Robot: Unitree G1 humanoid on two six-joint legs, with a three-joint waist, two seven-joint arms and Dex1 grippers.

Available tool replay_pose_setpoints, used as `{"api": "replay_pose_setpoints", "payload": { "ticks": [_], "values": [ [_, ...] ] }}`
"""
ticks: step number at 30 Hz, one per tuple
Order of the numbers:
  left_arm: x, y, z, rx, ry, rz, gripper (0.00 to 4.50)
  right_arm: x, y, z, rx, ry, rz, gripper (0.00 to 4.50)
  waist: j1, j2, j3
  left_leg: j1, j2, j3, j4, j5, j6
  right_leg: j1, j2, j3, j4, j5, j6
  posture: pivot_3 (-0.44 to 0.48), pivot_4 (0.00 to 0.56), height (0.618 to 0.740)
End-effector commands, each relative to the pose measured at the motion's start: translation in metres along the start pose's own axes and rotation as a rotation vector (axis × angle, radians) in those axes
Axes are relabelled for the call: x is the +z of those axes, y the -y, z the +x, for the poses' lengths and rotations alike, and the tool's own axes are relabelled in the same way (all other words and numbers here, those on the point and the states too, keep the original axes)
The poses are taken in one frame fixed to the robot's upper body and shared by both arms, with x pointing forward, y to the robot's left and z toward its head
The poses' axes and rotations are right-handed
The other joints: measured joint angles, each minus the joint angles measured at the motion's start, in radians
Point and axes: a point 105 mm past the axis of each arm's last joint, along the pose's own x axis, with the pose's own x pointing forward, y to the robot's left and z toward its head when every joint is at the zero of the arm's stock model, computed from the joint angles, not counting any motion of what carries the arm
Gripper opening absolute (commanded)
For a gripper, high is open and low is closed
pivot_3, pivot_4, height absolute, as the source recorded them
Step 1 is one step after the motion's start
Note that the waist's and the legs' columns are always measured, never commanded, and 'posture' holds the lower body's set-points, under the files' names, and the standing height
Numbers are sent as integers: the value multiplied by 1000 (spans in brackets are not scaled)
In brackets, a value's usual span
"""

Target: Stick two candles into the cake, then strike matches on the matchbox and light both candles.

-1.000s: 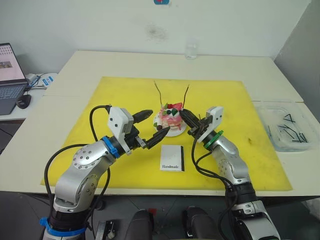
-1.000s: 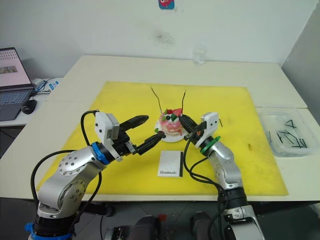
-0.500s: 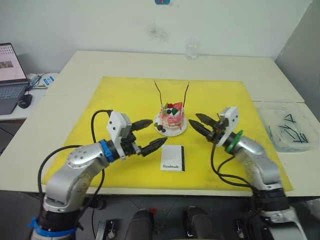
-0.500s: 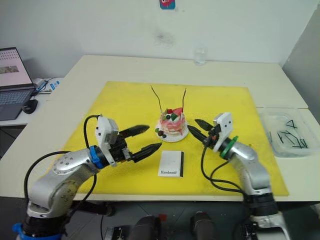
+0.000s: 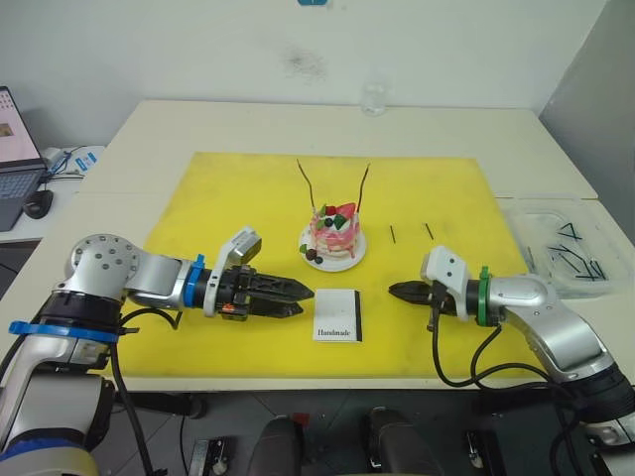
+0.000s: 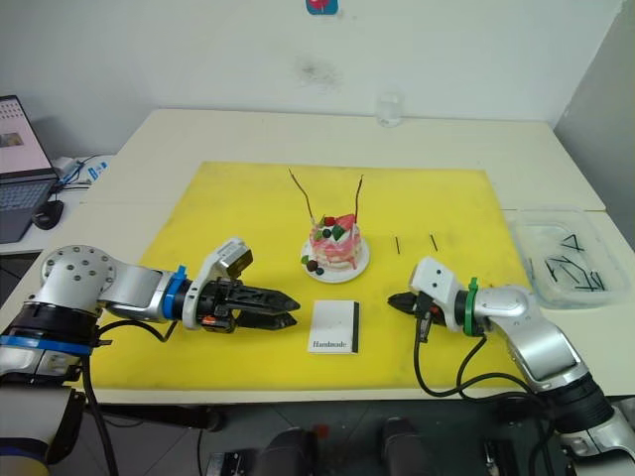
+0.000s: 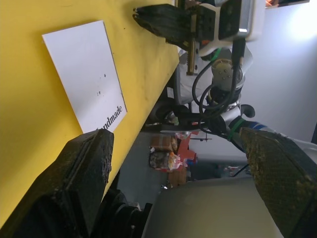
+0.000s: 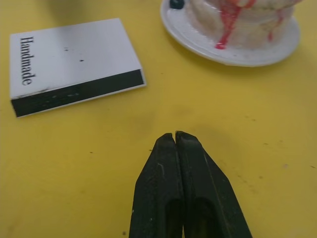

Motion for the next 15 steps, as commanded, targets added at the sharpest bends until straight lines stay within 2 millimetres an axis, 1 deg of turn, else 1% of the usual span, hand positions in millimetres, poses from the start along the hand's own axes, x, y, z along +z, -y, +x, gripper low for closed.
{"api": "replay_pose_setpoints", "payload": {
  "ticks": [1, 6, 15],
  "values": [
    [3, -3, 6, 13, -8, -36, 4500, 8, -10, 2, 32, 8, -33, 38, 0, 0, 0, 0, 0, -1, 0, 0, 0, 0, 0, 0, 0, 0, 0, 0, 150, 740],
    [3, -10, 14, 44, -9, -52, 4500, 7, -18, 9, 46, 2, -14, 38, 1, 0, 0, 0, -1, -2, 1, 0, 0, 0, 0, -1, 1, 0, 0, 0, 150, 740],
    [12, -13, 14, 49, 40, -74, 4500, 4, -28, 12, 85, -2, 14, 38, 3, 0, 0, 0, -2, -3, 2, 0, 0, 1, 0, -1, 1, 0, 0, 0, 150, 740]
  ]
}}
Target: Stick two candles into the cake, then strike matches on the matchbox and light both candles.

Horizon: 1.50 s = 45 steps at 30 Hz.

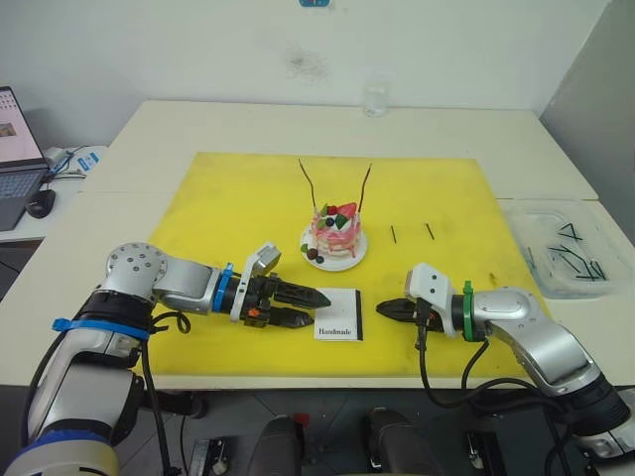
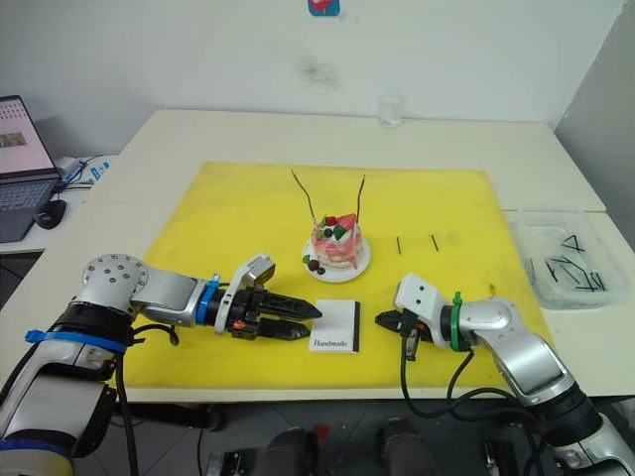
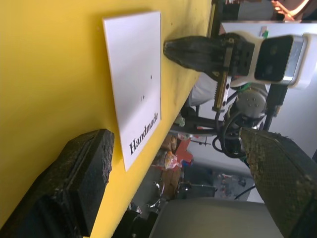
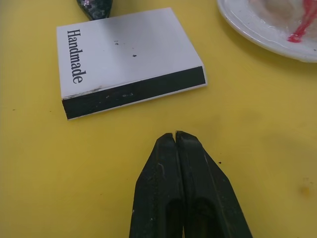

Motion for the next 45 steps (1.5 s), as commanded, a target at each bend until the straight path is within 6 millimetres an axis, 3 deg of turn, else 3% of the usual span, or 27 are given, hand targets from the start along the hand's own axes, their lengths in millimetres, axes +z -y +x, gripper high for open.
{"api": "replay_pose_setpoints", "payload": {
  "ticks": [1, 11, 30, 37, 41, 45],
  "values": [
    [6, 8, 0, -29, 22, 22, 4500, 6, -9, 2, 34, 19, -14, 38, 1, 0, 0, 0, 0, 0, 0, 0, 0, 0, 0, 0, 0, 0, 0, 0, 150, 740],
    [-2, 11, 14, -73, -18, 19, 4500, 14, -20, 20, 109, 47, 8, 38, 2, 0, 0, 0, 0, 0, 0, 0, 0, 0, 0, 0, 0, 0, 0, 0, 150, 740],
    [-8, 6, 25, -77, 7, 17, 4500, 35, -17, 42, 137, 112, 27, 38, 7, 0, 0, 0, 0, -1, 0, 0, 0, 1, -1, 0, 0, 0, 0, 0, 150, 740],
    [-16, 8, 28, -77, 1, 52, 4500, 35, -13, 43, 123, 120, 48, 38, 11, 0, 0, 0, 0, -1, 0, 0, 0, 1, -2, 0, 0, 0, 0, 0, 150, 740],
    [-18, 7, 28, -70, 4, 63, 4500, 32, 0, 33, 66, 105, 47, 38, 11, 0, 0, 0, 0, -1, 0, 0, 0, 1, -2, 0, 0, 0, 0, 0, 150, 740],
    [-17, 4, 28, -59, 27, 56, 3723, 23, 14, 14, -1, 75, 50, 0, 12, 0, 0, 0, 0, 0, 1, 0, 0, 1, -2, 0, 0, 0, 0, 0, 150, 740]
  ]
}}
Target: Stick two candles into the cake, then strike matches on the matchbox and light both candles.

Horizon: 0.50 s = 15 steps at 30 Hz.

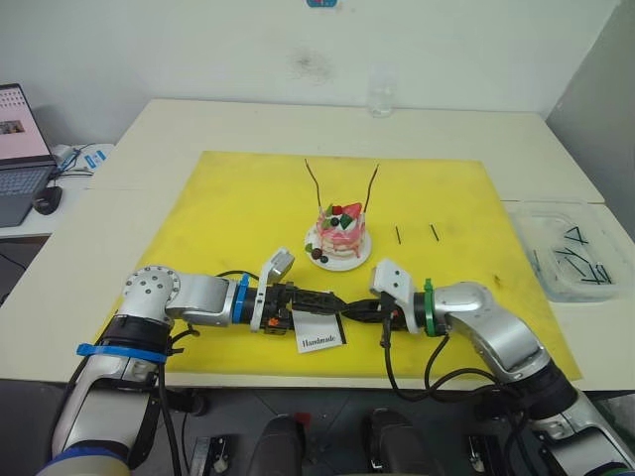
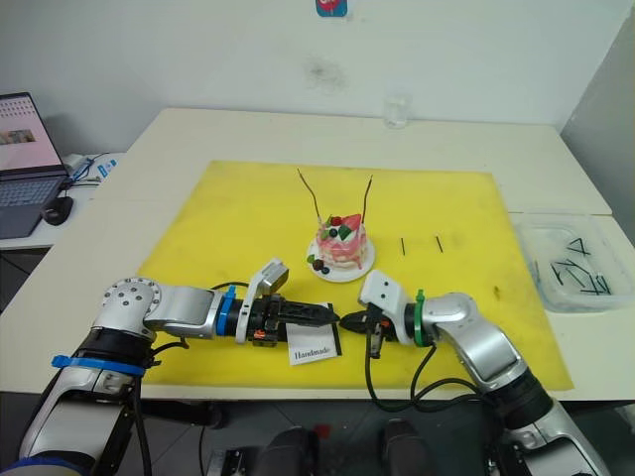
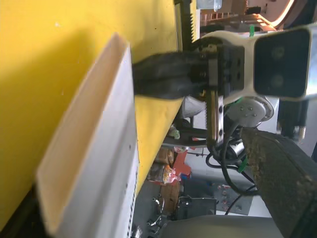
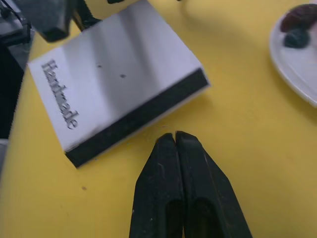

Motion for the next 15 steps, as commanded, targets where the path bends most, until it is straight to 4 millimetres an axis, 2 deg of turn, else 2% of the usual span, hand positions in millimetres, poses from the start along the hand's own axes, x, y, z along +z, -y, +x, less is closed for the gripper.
{"api": "replay_pose_setpoints", "payload": {
  "ticks": [1, 7, 11, 15],
  "values": [
    [-3, 2, 0, -5, -1, 10, 3390, 5, 14, -21, -74, 11, -16, 0, 0, 0, 0, 0, 0, 0, 0, 0, 0, 0, 0, 0, 0, 0, 0, 0, 150, 740],
    [-4, 4, -2, -6, 5, 19, 1410, 12, 20, -41, -125, 23, 0, 0, -1, 0, 0, 0, 0, 0, 0, 0, 0, 0, 2, 0, 0, 0, 0, 0, 150, 740],
    [0, 14, -5, -43, 27, 51, 109, 20, 23, -52, -167, 49, 20, 0, -1, 0, 0, 0, 0, -1, 0, 0, 0, 0, 2, -1, 0, 0, 0, 0, 150, 740],
    [5, 31, -8, -93, 48, 126, 47, 28, 32, -65, -238, 93, 48, 0, -1, 0, 0, 0, 0, 0, 0, 0, 0, 0, 1, 0, 0, 0, 0, 0, 150, 740]
  ]
}}
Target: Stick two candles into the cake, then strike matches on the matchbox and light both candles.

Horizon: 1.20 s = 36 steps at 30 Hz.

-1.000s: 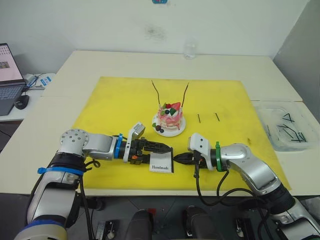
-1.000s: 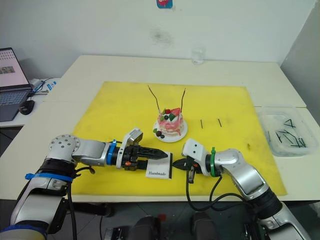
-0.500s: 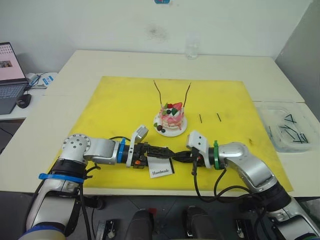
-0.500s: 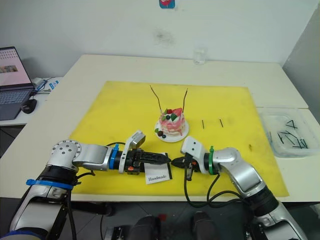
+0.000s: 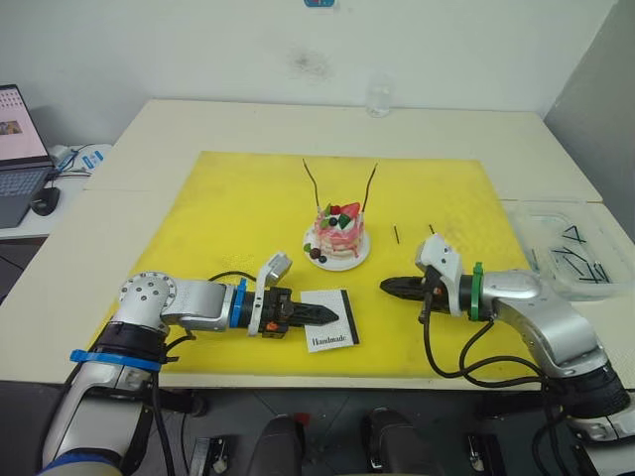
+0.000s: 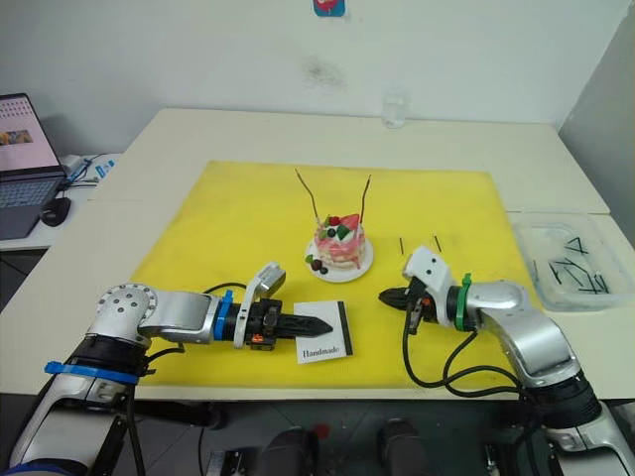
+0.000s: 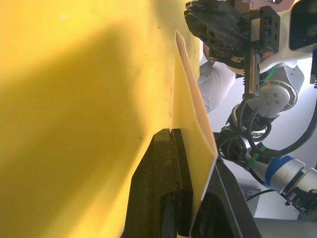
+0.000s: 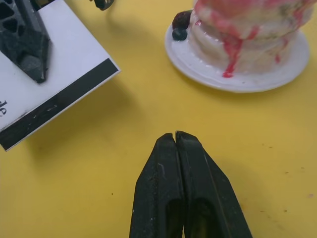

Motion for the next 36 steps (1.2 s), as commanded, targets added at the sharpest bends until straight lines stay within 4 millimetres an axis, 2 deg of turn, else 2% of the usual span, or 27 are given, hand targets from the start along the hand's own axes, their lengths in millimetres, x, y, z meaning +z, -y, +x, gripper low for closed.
{"api": "replay_pose_setpoints", "payload": {
  "ticks": [1, 4, 7, 10, 12, 15, 20, 25, 29, 36],
  "values": [
    [7, 31, -5, -106, 30, 114, 47, 21, 12, -16, -88, 84, -1, 0, 0, 0, 0, 0, 0, 0, 0, 0, 0, 0, 0, 0, 0, 0, 0, 0, 150, 740],
    [5, 59, -14, -206, 29, 257, 47, 30, 35, -28, -250, 168, 46, 0, 1, 0, 0, -1, 0, 1, 0, 0, 0, 0, 0, 1, 0, 0, 0, 0, 150, 740],
    [0, 66, -17, -173, 33, 424, 47, 30, 53, -35, -407, 228, 76, 0, -1, 0, 0, 0, -1, 6, 0, 0, 0, -1, 0, 1, 0, 0, 0, 0, 150, 740],
    [-10, 62, -11, -107, -2, 596, 0, 19, 65, -24, -548, 247, 91, 603, -3, 0, 0, 1, -1, 9, -3, 0, 0, -1, 1, 2, -1, -1, -2, 0, 150, 740],
    [-13, 65, -7, -114, 6, 658, 0, 18, 70, -13, -607, 262, 88, 1321, -2, 0, 0, 1, -1, 10, -5, 0, 0, -1, 2, 2, -1, -1, -2, 0, 150, 740],
    [-12, 70, -5, -139, 42, 697, 0, 12, 74, 5, -644, 265, 116, 1321, -2, 0, 0, 1, 0, 10, -5, 0, 0, -2, 2, 2, -1, -1, -2, 0, 150, 740],
    [-10, 65, -5, -102, 84, 712, 0, 6, 79, 28, -699, 274, 171, 1321, -3, 0, 0, 1, 1, 10, -6, 0, 0, -2, 1, 3, -1, -1, -2, 0, 150, 740],
    [-7, 67, -7, -88, 120, 723, 0, 3, 85, 43, -739, 275, 219, 1321, -4, 0, 0, 1, 2, 9, -6, 0, 0, -2, 1, 2, -1, -1, -2, 0, 150, 740],
    [-7, 63, -9, -52, 134, 727, 0, -5, 90, 49, -778, 243, 243, 1321, -8, 0, 0, 1, 2, 9, -6, 0, 0, -2, 1, 2, -1, -1, -2, 0, 150, 740],
    [-5, 68, -9, -49, 161, 745, 0, -15, 91, 59, -844, 183, 315, 1321, -14, 0, 0, 2, 2, 9, -6, 0, 0, -1, 1, 2, 0, -1, -2, 0, 150, 740]
  ]
}}
